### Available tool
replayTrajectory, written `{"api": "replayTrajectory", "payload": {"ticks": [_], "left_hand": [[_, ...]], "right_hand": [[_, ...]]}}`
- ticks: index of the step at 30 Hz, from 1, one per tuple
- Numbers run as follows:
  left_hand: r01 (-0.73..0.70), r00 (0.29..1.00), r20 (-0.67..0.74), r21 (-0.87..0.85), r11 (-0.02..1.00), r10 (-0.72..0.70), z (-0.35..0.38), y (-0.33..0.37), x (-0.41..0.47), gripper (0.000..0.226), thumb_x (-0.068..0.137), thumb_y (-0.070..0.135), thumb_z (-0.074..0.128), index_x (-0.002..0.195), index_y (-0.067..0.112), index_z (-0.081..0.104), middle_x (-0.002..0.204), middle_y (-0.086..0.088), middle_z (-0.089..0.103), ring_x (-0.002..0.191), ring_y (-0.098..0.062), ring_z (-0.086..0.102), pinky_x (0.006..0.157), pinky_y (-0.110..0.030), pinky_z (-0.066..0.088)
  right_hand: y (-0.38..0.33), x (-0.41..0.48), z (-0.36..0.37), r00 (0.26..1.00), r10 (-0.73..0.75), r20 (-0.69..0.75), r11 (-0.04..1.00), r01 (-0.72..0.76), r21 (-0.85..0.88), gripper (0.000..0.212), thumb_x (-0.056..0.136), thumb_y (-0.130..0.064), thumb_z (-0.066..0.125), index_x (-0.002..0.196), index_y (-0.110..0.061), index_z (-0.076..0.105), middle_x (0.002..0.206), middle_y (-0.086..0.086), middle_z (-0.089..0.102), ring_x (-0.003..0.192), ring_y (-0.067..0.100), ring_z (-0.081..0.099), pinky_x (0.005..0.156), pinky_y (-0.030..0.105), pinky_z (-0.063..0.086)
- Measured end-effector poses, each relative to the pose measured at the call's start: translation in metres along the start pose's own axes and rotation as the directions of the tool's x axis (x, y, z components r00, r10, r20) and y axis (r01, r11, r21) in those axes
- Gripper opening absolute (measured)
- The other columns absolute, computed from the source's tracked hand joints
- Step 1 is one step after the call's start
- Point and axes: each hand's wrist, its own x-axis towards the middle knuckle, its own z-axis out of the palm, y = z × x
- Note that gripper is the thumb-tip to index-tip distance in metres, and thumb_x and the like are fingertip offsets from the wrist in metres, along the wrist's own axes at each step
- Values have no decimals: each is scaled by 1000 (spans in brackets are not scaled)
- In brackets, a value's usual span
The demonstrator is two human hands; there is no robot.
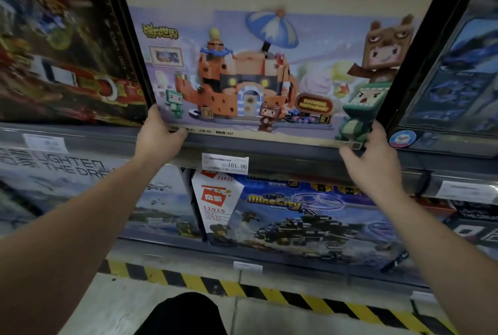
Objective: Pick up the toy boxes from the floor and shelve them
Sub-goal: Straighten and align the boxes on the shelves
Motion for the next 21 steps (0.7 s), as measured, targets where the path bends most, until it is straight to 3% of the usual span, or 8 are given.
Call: {"api": "replayTrajectory", "payload": {"ticks": [2, 5, 9, 12, 17, 21], "left_hand": [[-2, 1000, -16, 22, 1000, 2, -3, 0, -5, 67, 89, 29, 68, 145, 15, 33, 111, -3, 60, 83, -21, 59, 81, -43, 54], [-6, 1000, -22, 51, 999, 7, -8, 0, -12, 63, 87, 31, 68, 140, 16, 37, 101, -2, 61, 92, -29, 62, 85, -50, 54], [-11, 999, -30, 48, 999, 12, -15, -1, -22, 57, 88, 30, 67, 136, 17, 40, 101, -2, 61, 90, -28, 62, 84, -51, 54], [-17, 999, -37, 48, 999, 19, -18, -3, -27, 53, 88, 30, 66, 134, 18, 42, 106, -5, 66, 88, -27, 63, 81, -51, 56], [-25, 999, -42, 46, 999, 27, -22, -1, -33, 41, 90, 25, 65, 126, 19, 46, 108, 2, 62, 88, -24, 61, 75, -43, 54], [-14, 1000, -26, 62, 998, 15, -21, -1, -37, 42, 91, 25, 63, 127, 18, 42, 110, -8, 62, 90, -32, 63, 77, -54, 55]], "right_hand": [[1, -2, 0, 1000, -24, -11, 999, 24, 21, 73, 91, -31, 61, 153, -14, 28, 109, 12, 68, 94, 33, 65, 71, 37, 52], [1, -8, -2, 999, -45, -23, 999, 45, 20, 71, 91, -29, 62, 152, -11, 30, 100, 8, 65, 88, 30, 63, 71, 37, 51], [1, -15, -6, 999, -44, -29, 999, 44, 23, 71, 93, -28, 62, 153, -9, 29, 92, 4, 58, 77, 24, 54, 69, 36, 49], [3, -19, -6, 998, -58, -30, 997, 59, 53, 68, 92, -28, 61, 151, -11, 32, 93, 4, 63, 82, 27, 62, 69, 36, 50], [5, -25, -8, 996, -81, -46, 991, 85, 99, 66, 93, -23, 60, 152, -10, 33, 94, 1, 58, 83, 21, 55, 75, 36, 47], [7, -29, -9, 990, -125, -65, 984, 132, 123, 57, 92, -21, 62, 145, -13, 42, 101, -3, 64, 103, 28, 64, 79, 33, 45]]}}
